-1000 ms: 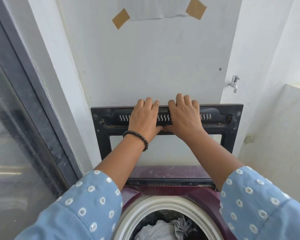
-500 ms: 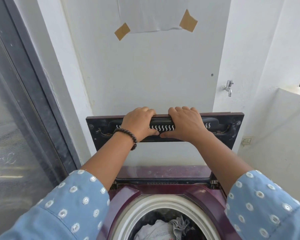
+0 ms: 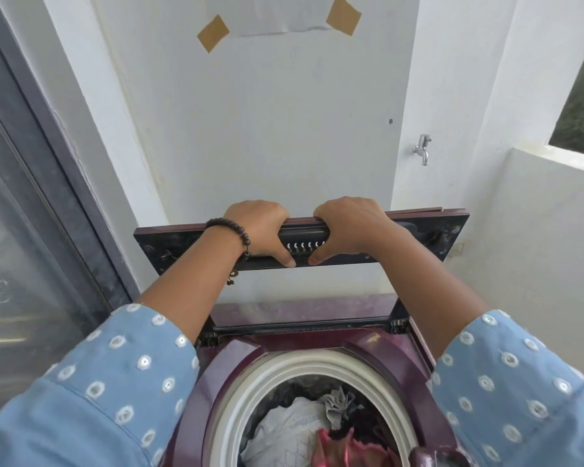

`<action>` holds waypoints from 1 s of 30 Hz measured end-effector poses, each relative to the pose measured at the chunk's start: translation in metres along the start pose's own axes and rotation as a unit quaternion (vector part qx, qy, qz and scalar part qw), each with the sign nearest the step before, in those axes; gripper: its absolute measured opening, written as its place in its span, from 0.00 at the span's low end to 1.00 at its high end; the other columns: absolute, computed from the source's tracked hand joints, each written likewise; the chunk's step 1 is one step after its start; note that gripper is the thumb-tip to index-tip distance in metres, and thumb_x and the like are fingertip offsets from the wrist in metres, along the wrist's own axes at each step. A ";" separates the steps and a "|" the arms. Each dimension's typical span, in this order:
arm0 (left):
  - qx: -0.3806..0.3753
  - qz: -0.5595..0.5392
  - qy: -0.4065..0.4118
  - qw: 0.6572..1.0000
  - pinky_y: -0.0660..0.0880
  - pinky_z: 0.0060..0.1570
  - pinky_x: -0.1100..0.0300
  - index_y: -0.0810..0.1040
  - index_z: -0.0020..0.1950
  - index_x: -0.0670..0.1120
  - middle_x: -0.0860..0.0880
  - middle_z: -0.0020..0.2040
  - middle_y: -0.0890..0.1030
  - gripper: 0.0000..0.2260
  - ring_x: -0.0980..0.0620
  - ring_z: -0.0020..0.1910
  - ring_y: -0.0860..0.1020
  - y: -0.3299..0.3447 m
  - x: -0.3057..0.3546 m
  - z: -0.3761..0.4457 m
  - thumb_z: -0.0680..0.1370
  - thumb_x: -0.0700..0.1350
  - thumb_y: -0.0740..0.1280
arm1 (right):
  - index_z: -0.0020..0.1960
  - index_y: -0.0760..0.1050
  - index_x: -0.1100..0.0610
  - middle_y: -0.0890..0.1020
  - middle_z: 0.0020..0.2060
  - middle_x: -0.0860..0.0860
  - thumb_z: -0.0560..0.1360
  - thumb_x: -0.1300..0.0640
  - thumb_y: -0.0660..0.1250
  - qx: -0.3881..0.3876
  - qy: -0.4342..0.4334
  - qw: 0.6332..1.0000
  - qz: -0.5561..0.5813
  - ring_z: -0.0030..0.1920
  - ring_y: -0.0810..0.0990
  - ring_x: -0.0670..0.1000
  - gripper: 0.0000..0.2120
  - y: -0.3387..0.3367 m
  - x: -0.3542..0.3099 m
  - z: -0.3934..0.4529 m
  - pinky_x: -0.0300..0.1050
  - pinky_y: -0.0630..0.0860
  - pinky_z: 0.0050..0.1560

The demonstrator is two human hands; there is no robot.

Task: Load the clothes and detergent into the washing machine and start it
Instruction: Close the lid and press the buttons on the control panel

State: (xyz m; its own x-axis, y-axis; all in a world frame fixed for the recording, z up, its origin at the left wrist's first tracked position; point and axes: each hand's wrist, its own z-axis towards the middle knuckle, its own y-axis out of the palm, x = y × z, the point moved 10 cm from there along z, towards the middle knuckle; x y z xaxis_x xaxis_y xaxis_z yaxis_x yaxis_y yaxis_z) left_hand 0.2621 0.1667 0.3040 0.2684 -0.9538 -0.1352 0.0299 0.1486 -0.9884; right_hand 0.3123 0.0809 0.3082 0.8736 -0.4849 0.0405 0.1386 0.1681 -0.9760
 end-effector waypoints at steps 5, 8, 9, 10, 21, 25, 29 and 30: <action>-0.005 0.000 0.011 1.000 0.76 0.37 0.59 0.79 0.51 0.51 0.53 0.42 0.82 0.24 0.51 0.41 0.80 0.005 0.009 -0.017 0.64 0.66 0.75 | 0.39 0.74 0.50 0.78 0.32 0.45 0.62 0.38 0.76 -0.059 0.001 0.998 0.009 0.35 0.77 0.48 0.19 0.005 -0.005 -0.010 0.42 0.68 0.34; -0.018 -0.006 0.008 1.000 0.78 0.40 0.57 0.79 0.51 0.50 0.53 0.43 0.82 0.24 0.51 0.41 0.80 0.010 0.012 -0.027 0.64 0.65 0.76 | 0.36 0.71 0.48 0.78 0.31 0.44 0.62 0.39 0.77 -0.103 -0.014 0.994 0.022 0.34 0.77 0.46 0.18 0.008 -0.010 -0.019 0.41 0.68 0.33; -0.022 -0.009 0.005 1.000 0.78 0.40 0.57 0.79 0.51 0.50 0.53 0.43 0.82 0.24 0.51 0.41 0.80 0.012 0.013 -0.030 0.64 0.65 0.76 | 0.36 0.71 0.47 0.78 0.31 0.44 0.63 0.40 0.77 -0.113 -0.021 0.993 0.027 0.34 0.77 0.46 0.18 0.008 -0.012 -0.023 0.40 0.68 0.33; -0.024 -0.011 0.003 1.000 0.78 0.40 0.57 0.79 0.51 0.50 0.53 0.43 0.82 0.24 0.51 0.41 0.80 0.013 0.013 -0.032 0.64 0.64 0.76 | 0.36 0.71 0.47 0.78 0.31 0.43 0.63 0.40 0.76 -0.119 -0.028 0.992 0.032 0.34 0.77 0.46 0.17 0.009 -0.014 -0.026 0.40 0.68 0.33; -0.034 -0.028 -0.015 0.999 0.78 0.42 0.56 0.78 0.53 0.50 0.52 0.46 0.82 0.21 0.50 0.43 0.80 0.024 0.027 -0.066 0.67 0.61 0.76 | 0.43 0.73 0.48 0.77 0.32 0.44 0.66 0.43 0.74 -0.112 -0.070 0.990 0.040 0.35 0.77 0.47 0.14 0.014 -0.029 -0.058 0.41 0.69 0.34; -0.025 -0.018 -0.020 0.999 0.77 0.40 0.58 0.77 0.50 0.50 0.53 0.43 0.81 0.19 0.51 0.42 0.79 0.027 0.033 -0.078 0.68 0.61 0.75 | 0.42 0.73 0.50 0.76 0.33 0.45 0.66 0.44 0.73 -0.093 -0.077 0.992 0.028 0.36 0.76 0.50 0.13 0.017 -0.034 -0.069 0.42 0.69 0.35; -0.022 0.000 -0.029 0.999 0.77 0.40 0.57 0.77 0.51 0.50 0.53 0.43 0.81 0.18 0.51 0.41 0.79 0.033 0.041 -0.093 0.69 0.60 0.74 | 0.41 0.72 0.51 0.76 0.33 0.46 0.66 0.46 0.72 -0.078 -0.085 0.993 0.018 0.36 0.75 0.51 0.13 0.022 -0.040 -0.083 0.42 0.66 0.33; -0.018 0.004 -0.032 0.999 0.77 0.40 0.57 0.77 0.51 0.50 0.53 0.44 0.81 0.18 0.51 0.41 0.79 0.034 0.043 -0.097 0.70 0.60 0.74 | 0.41 0.72 0.51 0.75 0.33 0.46 0.66 0.46 0.72 -0.075 -0.087 0.993 0.015 0.36 0.76 0.51 0.13 0.023 -0.041 -0.087 0.42 0.65 0.32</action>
State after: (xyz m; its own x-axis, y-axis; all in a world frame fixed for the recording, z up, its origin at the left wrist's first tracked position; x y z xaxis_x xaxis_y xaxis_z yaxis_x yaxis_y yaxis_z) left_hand 0.1810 0.1056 0.2579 0.3296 -0.9336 -0.1403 -0.0078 0.1459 -0.9893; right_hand 0.2387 0.0302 0.2651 0.9454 -0.3242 0.0343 0.0513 0.0440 -0.9977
